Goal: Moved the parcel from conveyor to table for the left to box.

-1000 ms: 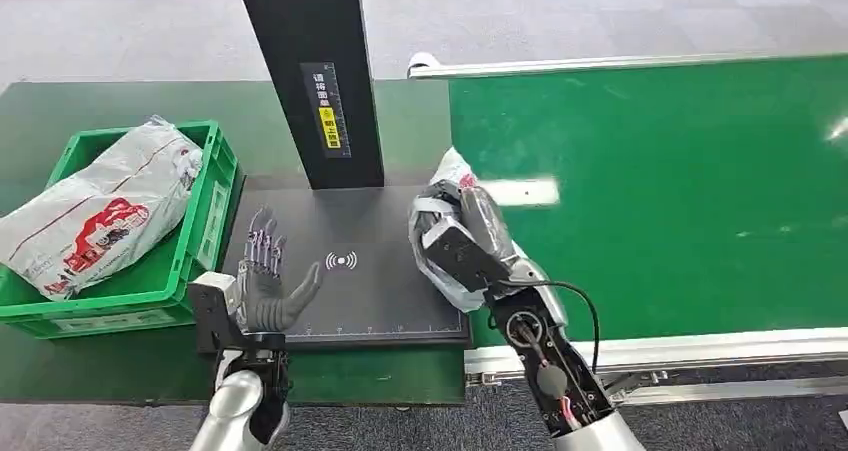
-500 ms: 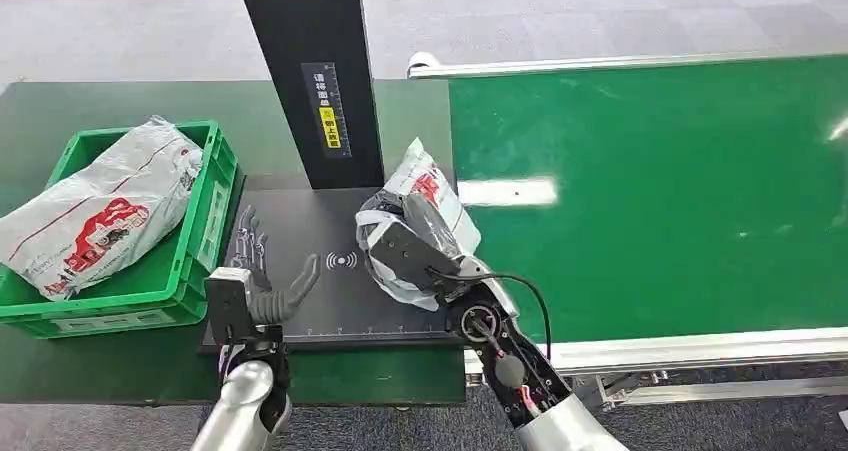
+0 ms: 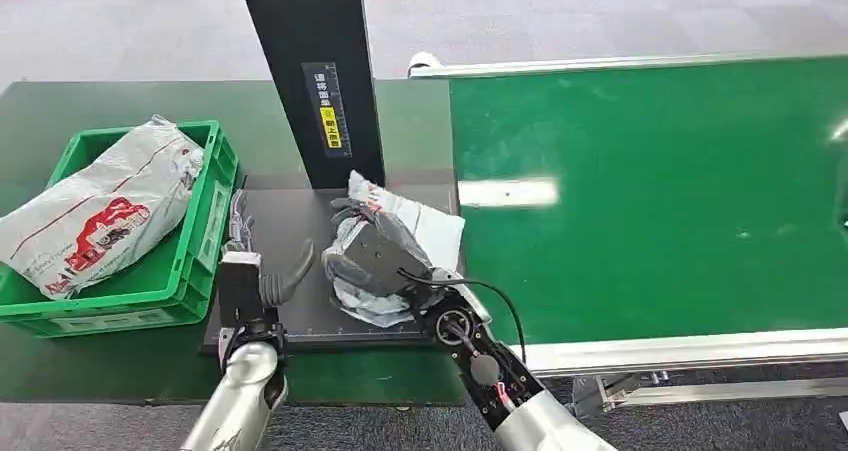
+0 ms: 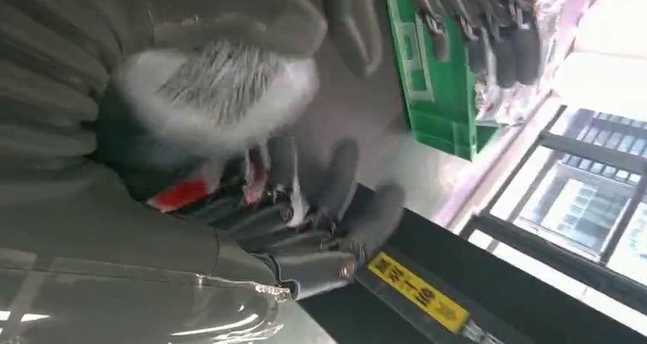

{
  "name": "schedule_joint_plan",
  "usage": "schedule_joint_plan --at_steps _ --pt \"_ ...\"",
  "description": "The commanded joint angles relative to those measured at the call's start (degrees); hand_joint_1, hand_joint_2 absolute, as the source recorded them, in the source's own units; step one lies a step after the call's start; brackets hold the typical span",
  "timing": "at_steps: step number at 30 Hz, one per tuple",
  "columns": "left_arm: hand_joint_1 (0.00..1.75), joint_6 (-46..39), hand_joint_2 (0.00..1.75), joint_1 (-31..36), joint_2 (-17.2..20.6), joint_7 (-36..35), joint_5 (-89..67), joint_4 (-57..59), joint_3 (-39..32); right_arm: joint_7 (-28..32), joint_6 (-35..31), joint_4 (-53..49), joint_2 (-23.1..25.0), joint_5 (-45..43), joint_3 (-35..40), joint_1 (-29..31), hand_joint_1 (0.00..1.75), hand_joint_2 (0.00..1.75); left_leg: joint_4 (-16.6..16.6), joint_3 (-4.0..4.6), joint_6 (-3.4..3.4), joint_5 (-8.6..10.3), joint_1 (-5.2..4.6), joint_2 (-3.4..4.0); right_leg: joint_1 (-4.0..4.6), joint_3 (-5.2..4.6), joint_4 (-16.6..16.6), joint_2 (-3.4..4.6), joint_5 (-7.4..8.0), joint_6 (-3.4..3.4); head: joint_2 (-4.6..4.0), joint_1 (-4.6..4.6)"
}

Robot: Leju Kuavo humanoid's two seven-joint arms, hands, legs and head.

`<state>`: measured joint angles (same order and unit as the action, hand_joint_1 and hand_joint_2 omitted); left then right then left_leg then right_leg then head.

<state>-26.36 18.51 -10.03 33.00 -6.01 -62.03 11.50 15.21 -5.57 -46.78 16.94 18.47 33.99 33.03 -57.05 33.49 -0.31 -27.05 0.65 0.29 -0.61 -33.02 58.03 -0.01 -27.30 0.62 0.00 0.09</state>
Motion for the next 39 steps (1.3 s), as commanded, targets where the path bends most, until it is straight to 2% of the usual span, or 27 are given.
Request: schedule_joint_plan --at_steps 1,7,15,22,26,28,30,32,36,39 --pt "0.00 0.72 1.75 3.72 -0.45 -0.37 -0.11 6.98 -1.27 0.71 1.72 6.53 -0.24 -3.24 -2.19 2.82 0.00 1.75 0.06 -0.11 0.03 0.02 0.00 -0.07 0.01 0.14 -0.08 -0.05 0.01 -0.01 0.00 -0.02" --pt "0.00 1.47 1.75 4.54 -1.00 -0.78 -0.37 7.69 -2.23 1.77 3.87 4.18 -1.04 -5.85 -3.45 3.51 0.00 1.75 0.07 -0.10 0.02 0.06 0.00 -0.16 0.01 0.14 -0.09 -0.13 0.02 -0.04 0.00 -0.02" --pt "0.00 1.76 1.75 3.69 -0.49 -0.07 -0.57 7.46 -3.50 2.58 2.78 -12.53 -3.32 -7.78 -3.11 0.94 0.00 1.75 0.00 -0.01 0.03 0.01 0.00 -0.05 0.00 0.01 -0.02 -0.04 0.00 -0.01 0.00 -0.02" --pt "0.00 2.34 1.75 3.43 -0.39 0.13 -0.75 7.18 -3.22 4.03 2.02 -14.64 -4.04 -8.96 -3.27 0.13 0.00 1.75 0.04 -0.07 0.02 0.02 0.01 -0.08 0.01 0.08 -0.07 -0.07 0.01 -0.02 -0.02 0.00" --pt "0.00 5.83 1.75 1.10 0.13 0.04 -2.19 3.49 -0.60 4.83 -1.58 -25.94 -8.88 -9.08 -5.10 -3.53 0.00 1.75 0.08 -0.11 0.03 0.05 0.01 -0.17 0.02 0.14 -0.12 -0.15 0.01 -0.03 0.00 -0.02" --pt "0.00 7.98 1.75 -1.41 0.27 -0.91 -3.39 -0.51 1.58 4.73 -4.36 -30.80 -11.76 -7.10 -8.08 -6.13 0.00 1.75 0.11 -0.13 0.05 0.05 0.02 -0.28 0.03 0.22 -0.18 -0.26 -0.01 -0.01 -0.02 -0.02" --pt "0.00 10.01 1.75 -4.38 0.35 -2.49 -5.06 -5.43 3.82 5.10 -4.27 -34.27 -13.28 -6.31 -12.20 -9.33 0.00 1.75 0.08 -0.11 0.06 0.02 0.00 -0.26 0.01 0.20 -0.17 -0.24 -0.02 0.02 -0.02 -0.04" --pt "0.00 9.92 1.75 -4.82 0.25 -2.98 -5.36 -6.23 4.11 5.44 -3.65 -34.66 -13.46 -6.18 -12.87 -9.87 0.00 1.75 0.12 -0.17 0.09 0.01 0.01 -0.43 0.02 0.34 -0.26 -0.39 -0.06 0.04 -0.02 -0.02" --pt "0.00 10.24 1.75 -4.49 0.40 -3.03 -5.32 -5.92 4.02 5.70 -4.14 -33.97 -12.43 -5.35 -12.89 -9.81 0.00 1.75 0.03 -0.06 0.04 -0.03 -0.06 -0.17 -0.07 0.12 -0.10 -0.11 -0.03 -0.01 -0.02 -0.02" --pt "0.00 13.40 1.75 -6.72 0.77 -4.03 -8.42 -8.72 7.03 6.62 -5.28 -35.67 -13.90 -5.41 -14.57 -13.08 0.00 1.75 0.05 -0.07 0.00 -0.01 -0.04 -0.10 -0.04 0.09 -0.10 -0.09 0.00 -0.05 0.00 -0.02"
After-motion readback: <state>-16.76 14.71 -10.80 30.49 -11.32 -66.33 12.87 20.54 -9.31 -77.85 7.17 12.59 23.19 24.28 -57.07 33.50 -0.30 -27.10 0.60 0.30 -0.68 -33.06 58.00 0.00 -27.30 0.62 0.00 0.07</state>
